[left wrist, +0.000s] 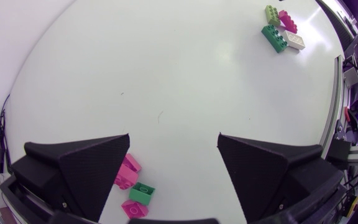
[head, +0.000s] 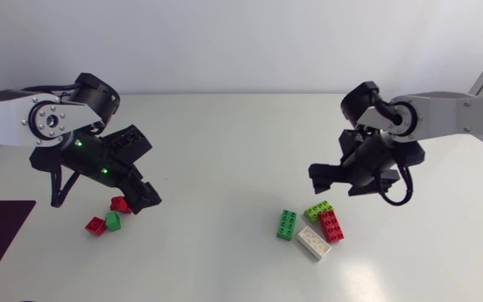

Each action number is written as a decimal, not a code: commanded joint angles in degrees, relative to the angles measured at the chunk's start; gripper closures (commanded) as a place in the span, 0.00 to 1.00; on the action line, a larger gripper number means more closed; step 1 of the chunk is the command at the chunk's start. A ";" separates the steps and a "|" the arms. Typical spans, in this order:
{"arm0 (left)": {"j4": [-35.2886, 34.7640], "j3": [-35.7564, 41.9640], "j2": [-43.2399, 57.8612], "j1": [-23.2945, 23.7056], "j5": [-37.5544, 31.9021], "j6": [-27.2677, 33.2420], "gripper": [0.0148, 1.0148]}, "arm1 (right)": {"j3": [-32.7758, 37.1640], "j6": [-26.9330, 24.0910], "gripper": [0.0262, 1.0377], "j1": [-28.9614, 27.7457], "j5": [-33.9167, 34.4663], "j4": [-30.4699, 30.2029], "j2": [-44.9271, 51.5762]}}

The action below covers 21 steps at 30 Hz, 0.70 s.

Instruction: Sort duplo bricks by size, large to the right and small to the left

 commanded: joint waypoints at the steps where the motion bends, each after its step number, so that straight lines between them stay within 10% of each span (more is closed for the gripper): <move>1: 0.35 -0.17 -1.08 -0.70 0.45 -2.36 0.03 | 3.17 1.90 0.03 -1.85 0.47 -0.63 -2.04; 21: 2.55 5.89 -17.43 2.11 -20.64 -21.88 0.03 | 10.82 4.36 0.03 -4.05 11.01 -1.25 -18.56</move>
